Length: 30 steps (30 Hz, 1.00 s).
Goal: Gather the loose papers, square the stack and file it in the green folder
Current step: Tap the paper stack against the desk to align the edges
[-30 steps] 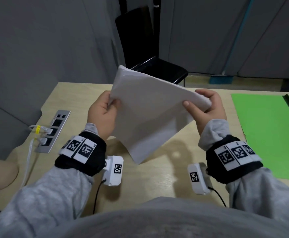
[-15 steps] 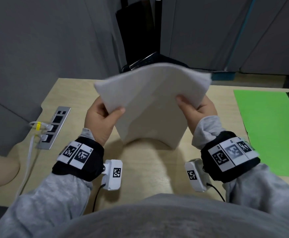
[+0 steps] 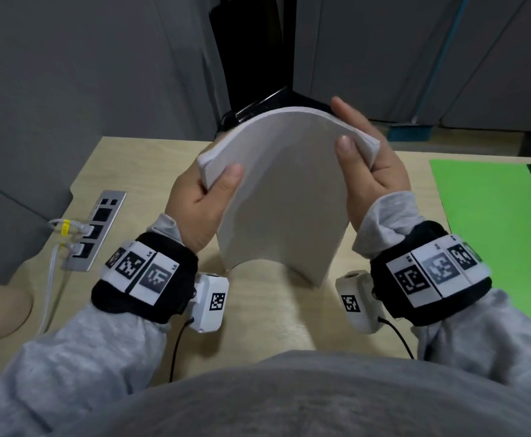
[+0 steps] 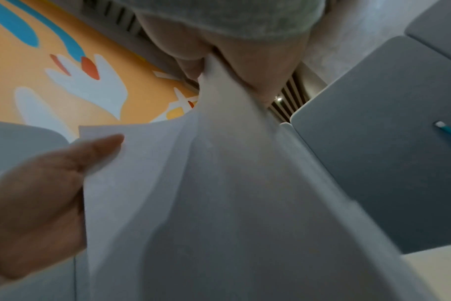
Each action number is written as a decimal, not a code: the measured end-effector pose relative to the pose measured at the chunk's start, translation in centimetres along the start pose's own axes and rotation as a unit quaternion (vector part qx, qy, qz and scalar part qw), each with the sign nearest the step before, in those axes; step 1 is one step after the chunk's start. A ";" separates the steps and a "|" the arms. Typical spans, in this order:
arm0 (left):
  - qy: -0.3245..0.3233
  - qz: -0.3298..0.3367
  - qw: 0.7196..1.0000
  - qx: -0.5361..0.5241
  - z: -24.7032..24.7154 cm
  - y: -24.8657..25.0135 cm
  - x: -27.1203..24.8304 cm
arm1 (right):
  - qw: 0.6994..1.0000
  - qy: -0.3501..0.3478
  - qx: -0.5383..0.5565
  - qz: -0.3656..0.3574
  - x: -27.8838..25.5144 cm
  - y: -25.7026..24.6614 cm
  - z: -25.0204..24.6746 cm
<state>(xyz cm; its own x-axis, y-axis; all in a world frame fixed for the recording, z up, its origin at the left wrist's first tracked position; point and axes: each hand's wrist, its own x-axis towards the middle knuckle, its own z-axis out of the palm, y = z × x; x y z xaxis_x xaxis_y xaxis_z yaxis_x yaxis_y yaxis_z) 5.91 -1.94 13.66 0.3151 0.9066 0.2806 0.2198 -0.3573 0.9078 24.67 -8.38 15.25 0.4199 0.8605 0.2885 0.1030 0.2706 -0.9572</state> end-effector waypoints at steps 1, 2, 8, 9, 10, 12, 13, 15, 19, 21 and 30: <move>-0.003 0.026 1.000 0.001 0.1 0.2 0.0 | 1.000 -0.006 -0.014 -0.021 0.0 -0.1 0.1; -0.004 0.047 0.999 0.010 0.2 0.5 -0.1 | 0.999 -0.012 -0.025 -0.034 0.0 -0.1 0.3; 0.023 0.082 0.996 0.022 1.1 0.9 -0.5 | 0.996 -0.044 -0.047 -0.067 -0.3 0.4 0.7; 0.023 0.078 0.997 0.011 1.1 0.9 -0.5 | 0.995 -0.047 -0.052 -0.071 -0.2 0.4 0.7; 0.024 0.079 0.996 0.014 1.2 0.9 -0.4 | 0.994 -0.049 -0.056 -0.075 -0.1 0.4 0.6; 0.029 0.078 0.996 0.042 0.8 0.6 -0.2 | 0.995 -0.053 -0.053 -0.067 0.1 0.7 0.3; 0.032 0.065 0.996 0.043 0.5 0.1 -0.1 | 0.996 -0.048 -0.050 -0.049 0.1 1.2 0.2; 0.032 -0.008 0.999 0.039 0.4 -1.3 -0.2 | 0.997 -0.020 -0.063 0.027 -0.3 2.3 0.0; 0.026 -0.136 0.987 0.085 0.8 -3.2 -0.9 | 0.980 -0.002 -0.100 0.173 -1.4 4.6 -0.3; 0.038 -0.113 0.991 0.066 0.4 -3.2 -0.7 | 0.982 0.015 -0.090 0.166 -1.3 4.3 -0.6; 0.034 -0.185 0.982 0.014 0.0 -5.1 -1.1 | 0.972 -0.020 -0.074 0.220 -0.8 6.2 -1.0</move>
<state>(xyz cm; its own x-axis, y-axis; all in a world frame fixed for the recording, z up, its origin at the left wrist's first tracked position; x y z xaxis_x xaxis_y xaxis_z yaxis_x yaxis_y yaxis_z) 4.47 -1.15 8.74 0.1465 0.9882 -0.0456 0.3334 -0.0059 0.9428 25.88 -7.77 9.05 0.4175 0.8958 -0.1523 0.0514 -0.1907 -0.9803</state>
